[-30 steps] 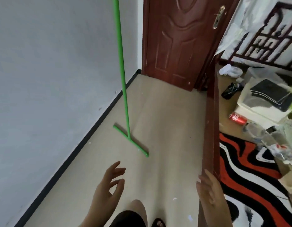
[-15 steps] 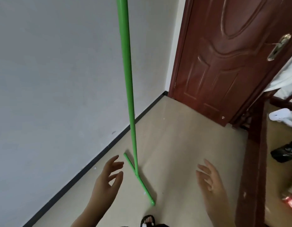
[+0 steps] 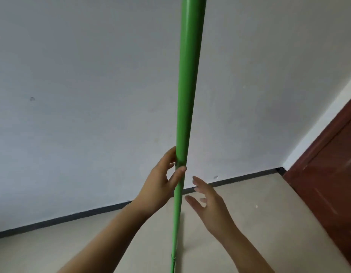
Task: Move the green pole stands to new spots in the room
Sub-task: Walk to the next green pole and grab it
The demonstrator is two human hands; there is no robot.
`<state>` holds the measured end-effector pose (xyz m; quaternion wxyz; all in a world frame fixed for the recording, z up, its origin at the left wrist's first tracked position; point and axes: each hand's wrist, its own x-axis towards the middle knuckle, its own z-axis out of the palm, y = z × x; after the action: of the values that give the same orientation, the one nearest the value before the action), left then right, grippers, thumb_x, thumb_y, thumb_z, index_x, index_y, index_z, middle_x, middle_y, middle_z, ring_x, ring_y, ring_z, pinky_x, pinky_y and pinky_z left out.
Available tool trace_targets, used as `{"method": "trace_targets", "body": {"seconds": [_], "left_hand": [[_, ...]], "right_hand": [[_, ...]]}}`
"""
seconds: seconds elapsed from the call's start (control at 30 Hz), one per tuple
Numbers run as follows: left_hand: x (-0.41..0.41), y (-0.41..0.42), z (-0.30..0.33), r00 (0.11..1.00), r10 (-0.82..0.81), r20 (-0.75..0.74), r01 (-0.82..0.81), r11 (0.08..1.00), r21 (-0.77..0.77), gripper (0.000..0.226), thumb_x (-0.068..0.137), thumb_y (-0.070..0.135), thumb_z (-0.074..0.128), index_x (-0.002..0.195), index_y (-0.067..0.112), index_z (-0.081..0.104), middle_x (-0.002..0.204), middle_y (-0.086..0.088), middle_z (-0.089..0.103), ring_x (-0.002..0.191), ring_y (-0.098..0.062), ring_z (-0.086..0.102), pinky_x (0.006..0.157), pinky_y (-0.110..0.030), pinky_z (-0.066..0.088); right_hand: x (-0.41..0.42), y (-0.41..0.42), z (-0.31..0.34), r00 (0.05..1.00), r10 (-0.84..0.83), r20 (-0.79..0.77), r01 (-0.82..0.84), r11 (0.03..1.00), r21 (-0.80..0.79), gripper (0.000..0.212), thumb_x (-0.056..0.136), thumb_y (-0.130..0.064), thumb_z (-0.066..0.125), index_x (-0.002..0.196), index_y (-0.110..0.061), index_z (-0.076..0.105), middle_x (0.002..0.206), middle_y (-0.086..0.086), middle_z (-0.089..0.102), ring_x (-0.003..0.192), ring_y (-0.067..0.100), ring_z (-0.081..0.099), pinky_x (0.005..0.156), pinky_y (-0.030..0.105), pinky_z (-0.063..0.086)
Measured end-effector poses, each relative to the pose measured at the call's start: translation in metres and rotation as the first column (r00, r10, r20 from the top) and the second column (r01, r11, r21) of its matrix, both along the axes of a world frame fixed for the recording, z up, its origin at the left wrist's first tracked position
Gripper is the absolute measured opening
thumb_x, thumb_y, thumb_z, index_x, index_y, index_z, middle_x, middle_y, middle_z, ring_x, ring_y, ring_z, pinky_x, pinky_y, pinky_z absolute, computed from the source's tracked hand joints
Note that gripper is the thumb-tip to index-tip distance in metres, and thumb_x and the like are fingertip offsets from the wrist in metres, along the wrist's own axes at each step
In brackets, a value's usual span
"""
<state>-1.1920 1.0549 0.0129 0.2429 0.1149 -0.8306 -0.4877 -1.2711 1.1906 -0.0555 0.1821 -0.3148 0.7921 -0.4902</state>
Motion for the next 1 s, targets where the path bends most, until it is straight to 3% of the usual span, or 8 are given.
{"method": "trace_targets", "body": {"seconds": [0.1,0.27,0.4,0.57,0.73,1.0], "left_hand": [[-0.02,0.01,0.009,0.995,0.104,0.006,-0.104,0.994,0.035,0.025,0.092,0.019,0.048,0.102,0.041,0.043,0.104,0.019,0.063,0.101,-0.004,0.061,0.084,-0.015,0.05],[-0.03,0.011,0.009,0.972,0.228,0.057,-0.231,0.971,0.06,0.015,0.091,0.013,0.05,0.103,0.021,0.05,0.095,0.017,0.065,0.098,-0.002,0.063,0.084,-0.017,0.052],[-0.048,-0.002,0.014,0.945,0.316,0.08,-0.322,0.944,0.069,0.021,0.09,0.013,0.051,0.093,0.034,0.049,0.091,0.017,0.065,0.099,-0.008,0.064,0.084,-0.021,0.052],[-0.077,-0.026,0.022,0.917,0.378,0.131,-0.384,0.923,0.024,0.015,0.09,0.015,0.051,0.105,0.016,0.051,0.096,0.005,0.066,0.101,-0.017,0.064,0.088,-0.032,0.053],[-0.105,-0.039,0.031,0.853,0.48,0.204,-0.483,0.875,-0.038,0.021,0.091,0.019,0.05,0.111,0.013,0.05,0.115,-0.007,0.066,0.11,-0.022,0.06,0.095,-0.04,0.05],[-0.14,-0.043,0.04,0.752,0.613,0.243,-0.627,0.779,-0.025,0.022,0.091,0.017,0.049,0.111,0.008,0.049,0.115,-0.012,0.065,0.108,-0.024,0.06,0.095,-0.042,0.05]], "right_hand": [[-0.03,-0.022,0.006,0.975,0.209,-0.079,-0.198,0.972,0.127,0.043,0.08,-0.044,0.057,0.121,-0.035,0.048,0.12,-0.018,0.057,0.109,0.002,0.053,0.091,0.029,0.047],[-0.052,-0.042,0.015,0.914,0.362,-0.183,-0.337,0.929,0.155,0.018,0.082,-0.041,0.053,0.094,-0.028,0.057,0.085,-0.009,0.069,0.078,0.006,0.064,0.072,0.028,0.051],[-0.075,-0.065,0.017,0.884,0.414,-0.217,-0.381,0.907,0.178,0.018,0.084,-0.035,0.054,0.094,-0.02,0.057,0.087,-0.004,0.071,0.079,0.013,0.064,0.069,0.028,0.048],[-0.107,-0.098,0.019,0.865,0.438,-0.245,-0.392,0.894,0.215,0.025,0.084,-0.034,0.056,0.099,-0.014,0.058,0.088,0.004,0.072,0.079,0.02,0.066,0.071,0.029,0.051],[-0.14,-0.126,0.022,0.814,0.525,-0.248,-0.475,0.848,0.234,0.024,0.084,-0.034,0.057,0.098,-0.014,0.059,0.09,0.003,0.073,0.078,0.019,0.067,0.073,0.031,0.053],[-0.177,-0.149,0.033,0.714,0.66,-0.235,-0.607,0.75,0.263,0.025,0.084,-0.032,0.058,0.096,-0.01,0.059,0.094,0.006,0.072,0.082,0.019,0.067,0.072,0.024,0.053]]}}
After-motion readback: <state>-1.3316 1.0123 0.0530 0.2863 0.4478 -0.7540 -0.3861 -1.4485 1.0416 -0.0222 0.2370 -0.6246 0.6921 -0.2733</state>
